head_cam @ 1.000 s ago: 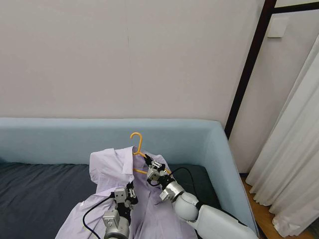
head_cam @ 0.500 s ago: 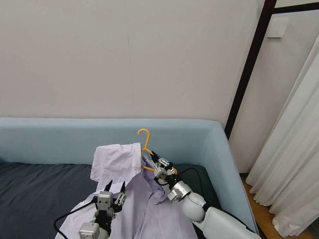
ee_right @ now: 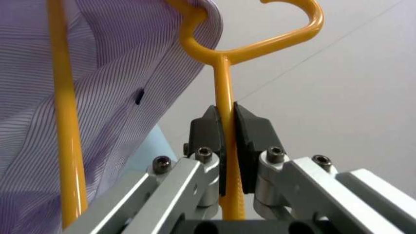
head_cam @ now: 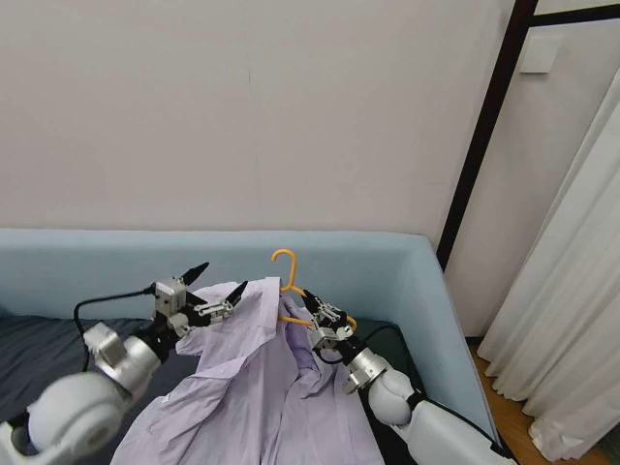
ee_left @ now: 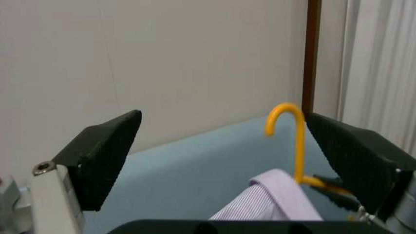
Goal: Pick up the clothes from the sofa and hang them on the clothes hanger.
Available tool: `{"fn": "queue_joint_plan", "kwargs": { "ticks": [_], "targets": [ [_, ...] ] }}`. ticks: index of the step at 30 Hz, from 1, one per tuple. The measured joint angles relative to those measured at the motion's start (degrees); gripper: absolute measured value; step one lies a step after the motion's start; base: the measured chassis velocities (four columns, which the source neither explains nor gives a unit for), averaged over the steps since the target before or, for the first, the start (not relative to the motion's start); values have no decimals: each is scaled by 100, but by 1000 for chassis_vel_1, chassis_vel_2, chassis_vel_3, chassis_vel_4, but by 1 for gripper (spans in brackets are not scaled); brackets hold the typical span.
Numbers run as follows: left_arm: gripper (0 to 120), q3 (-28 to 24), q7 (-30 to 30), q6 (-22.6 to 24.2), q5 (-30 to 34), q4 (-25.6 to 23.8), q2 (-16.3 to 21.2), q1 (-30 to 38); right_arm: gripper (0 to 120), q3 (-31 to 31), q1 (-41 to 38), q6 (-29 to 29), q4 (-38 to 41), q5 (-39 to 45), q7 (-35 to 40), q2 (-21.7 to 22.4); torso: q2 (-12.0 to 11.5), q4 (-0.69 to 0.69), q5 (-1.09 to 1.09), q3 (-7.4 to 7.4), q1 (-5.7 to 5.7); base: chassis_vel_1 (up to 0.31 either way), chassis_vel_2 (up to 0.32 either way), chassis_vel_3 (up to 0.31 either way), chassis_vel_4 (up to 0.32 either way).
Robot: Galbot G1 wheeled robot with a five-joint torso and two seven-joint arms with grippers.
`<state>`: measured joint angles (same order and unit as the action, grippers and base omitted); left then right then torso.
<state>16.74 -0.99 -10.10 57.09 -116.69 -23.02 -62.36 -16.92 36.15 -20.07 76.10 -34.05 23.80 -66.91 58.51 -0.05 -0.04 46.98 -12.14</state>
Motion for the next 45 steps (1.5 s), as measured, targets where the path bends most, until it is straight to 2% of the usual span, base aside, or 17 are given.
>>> {"fn": "queue_joint_plan", "kwargs": {
  "ticks": [2, 3, 4, 5, 7, 9, 11, 14, 16, 25, 28, 29, 32, 34, 38, 42, 45],
  "targets": [
    [100, -512, 497, 9, 385, 510, 167, 804, 4, 27, -5, -14, 20, -25, 10, -4, 0, -1, 4, -1, 0, 0, 0, 0, 0],
    [100, -926, 962, 37, 577, 810, 245, 1278, 4, 56, 4, -24, 43, -42, 16, 0, 0, 0, 3, 0, 0, 0, 0, 0, 0],
    [100, -1303, 1693, 94, 739, 1150, 314, 1753, 4, 86, 23, -37, 63, -59, 19, 21, 0, -2, -2, 0, -1, 0, 0, 0, 0],
    [100, -1303, 1693, 94, 739, 1150, 314, 1753, 4, 86, 23, -37, 63, -59, 19, 21, 0, -2, -2, 0, -1, 0, 0, 0, 0],
    [100, -1991, 3052, 327, 971, 1744, 300, 2692, 4, 121, 47, -66, 115, -90, 20, 72, 0, -1, 3, 0, 0, 0, 0, 0, 0],
    [100, -2520, 3661, 468, 993, 2201, 186, 3386, 4, 130, 49, -80, 173, -106, 21, 113, 0, 1, 3, -1, 0, 0, 0, 0, 0],
    [100, -2735, 3795, 514, 997, 2350, 142, 3630, 4, 132, 52, -83, 202, -109, 20, 132, 0, 0, 3, -1, 0, 0, 0, 0, 0],
    [100, -3708, 4428, 739, 1035, 2879, -30, 4675, 4, 149, 82, -109, 315, -140, 17, 213, 0, -2, 4, -1, -1, 0, 0, 0, 0],
    [100, -4104, 4671, 859, 1025, 3132, -151, 5121, 4, 185, 101, -170, 357, -209, 3, 249, 0, -3, 4, 0, 0, 0, 0, 0, 0],
    [98, -4969, 5355, 1165, 704, 3850, -555, 6024, 4, 266, 115, -469, 397, -603, -11, 356, 0, -1, 3, -1, 0, 0, 0, 0, 0],
    [86, -5371, 5605, 1236, 576, 4111, -724, 6347, 4, 447, 106, -752, 374, -1111, -17, 331, 0, -2, 4, -1, 1, 0, 0, 0, 0],
    [86, -5371, 5605, 1236, 576, 4111, -724, 6347, 4, 447, 106, -752, 374, -1111, -17, 331, 0, -2, 4, -1, 1, 0, 0, 0, 0],
    [74, -5621, 5943, 1292, 431, 4167, -778, 6484, 4, 550, 81, -873, 308, -1319, -16, 321, 0, -2, 3, -1, 0, 0, 0, 0, 0],
    [66, -5660, 6138, 1325, 386, 4149, -763, 6486, 4, 558, 54, -890, 239, -1321, -10, 330, 0, -1, 3, -1, 0, 0, 0, 0, 0],
    [62, -5700, 6322, 1338, 214, 4206, -773, 6483, 4, 562, 32, -912, 196, -1331, -3, 333, 0, 0, 4, -2, 1, 0, 0, 0, 0],
    [54, -5762, 6399, 1335, 98, 4307, -824, 6496, 4, 562, 13, -949, 195, -1378, 1, 337, 0, 0, 3, -1, 1, 0, 0, 0, 0],
    [41, -5830, 6426, 1321, 26, 4380, -876, 6521, 4, 561, 3, -988, 198, -1435, 4, 340, 0, -2, 3, -1, 1, 0, 0, 0, 0]
  ]
}}
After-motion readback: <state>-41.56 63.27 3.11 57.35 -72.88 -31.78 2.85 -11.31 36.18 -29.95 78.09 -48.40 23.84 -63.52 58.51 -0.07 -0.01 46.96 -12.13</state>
